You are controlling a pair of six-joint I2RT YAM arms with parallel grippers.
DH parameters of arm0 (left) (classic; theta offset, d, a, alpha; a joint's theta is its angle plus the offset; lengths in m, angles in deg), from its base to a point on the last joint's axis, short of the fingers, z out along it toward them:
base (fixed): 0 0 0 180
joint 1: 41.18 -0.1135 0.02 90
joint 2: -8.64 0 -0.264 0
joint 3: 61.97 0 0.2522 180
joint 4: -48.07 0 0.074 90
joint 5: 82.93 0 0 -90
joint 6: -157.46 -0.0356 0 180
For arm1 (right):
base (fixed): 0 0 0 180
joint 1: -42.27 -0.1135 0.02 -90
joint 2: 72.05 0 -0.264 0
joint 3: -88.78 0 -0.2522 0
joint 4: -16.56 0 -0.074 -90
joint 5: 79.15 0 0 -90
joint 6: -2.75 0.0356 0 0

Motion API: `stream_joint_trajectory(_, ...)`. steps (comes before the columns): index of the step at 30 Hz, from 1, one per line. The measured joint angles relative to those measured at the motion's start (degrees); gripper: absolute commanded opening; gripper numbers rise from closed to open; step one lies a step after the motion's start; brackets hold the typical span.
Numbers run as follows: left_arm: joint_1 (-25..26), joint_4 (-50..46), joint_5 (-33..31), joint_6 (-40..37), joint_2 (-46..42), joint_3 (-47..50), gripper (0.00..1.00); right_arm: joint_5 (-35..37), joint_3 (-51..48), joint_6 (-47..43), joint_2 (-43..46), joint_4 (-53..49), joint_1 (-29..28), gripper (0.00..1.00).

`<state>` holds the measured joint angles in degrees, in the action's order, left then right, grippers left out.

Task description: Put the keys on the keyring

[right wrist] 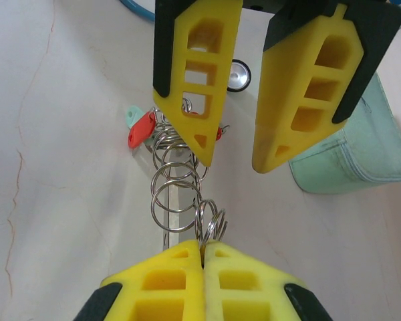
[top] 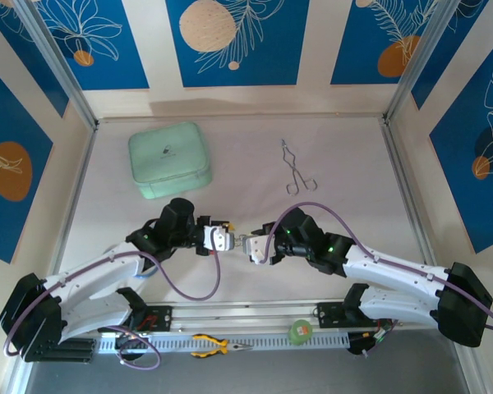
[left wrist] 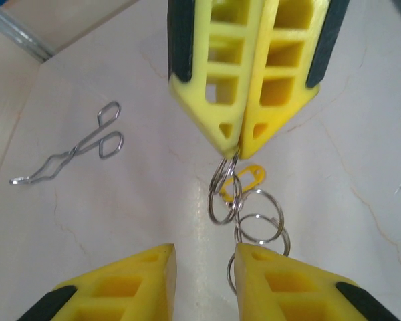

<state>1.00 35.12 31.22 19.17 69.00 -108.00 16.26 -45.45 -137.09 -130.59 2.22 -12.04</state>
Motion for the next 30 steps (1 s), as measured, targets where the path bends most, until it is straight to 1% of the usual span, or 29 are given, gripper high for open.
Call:
stream_joint_trajectory(6, -0.1, 1.8, 3.8, 0.7, 0.0, 0.0, 0.27, -0.6, 0.0, 0.0, 0.0, 0.0, 0.0, 0.00)
stream_joint_trajectory(14, -0.1, 2.1, 7.0, 0.8, 1.7, 0.0, 0.26, -1.0, 0.0, 0.0, 0.0, 0.2, -0.1, 0.00)
stream_joint_trajectory(22, 0.0, 4.9, 7.6, 0.9, 4.5, 0.0, 0.26, -1.0, 0.0, 0.4, -0.2, 0.9, -0.1, 0.00)
stream_joint_trajectory(28, 0.0, 6.9, 7.9, 1.4, 5.6, -0.1, 0.23, -1.0, 0.0, 0.5, -0.9, 2.0, -0.3, 0.00)
stream_joint_trajectory(30, 0.0, 7.5, 8.2, 1.7, 5.7, -0.1, 0.19, -1.0, 0.0, 0.4, -1.2, 2.3, -0.3, 0.00)
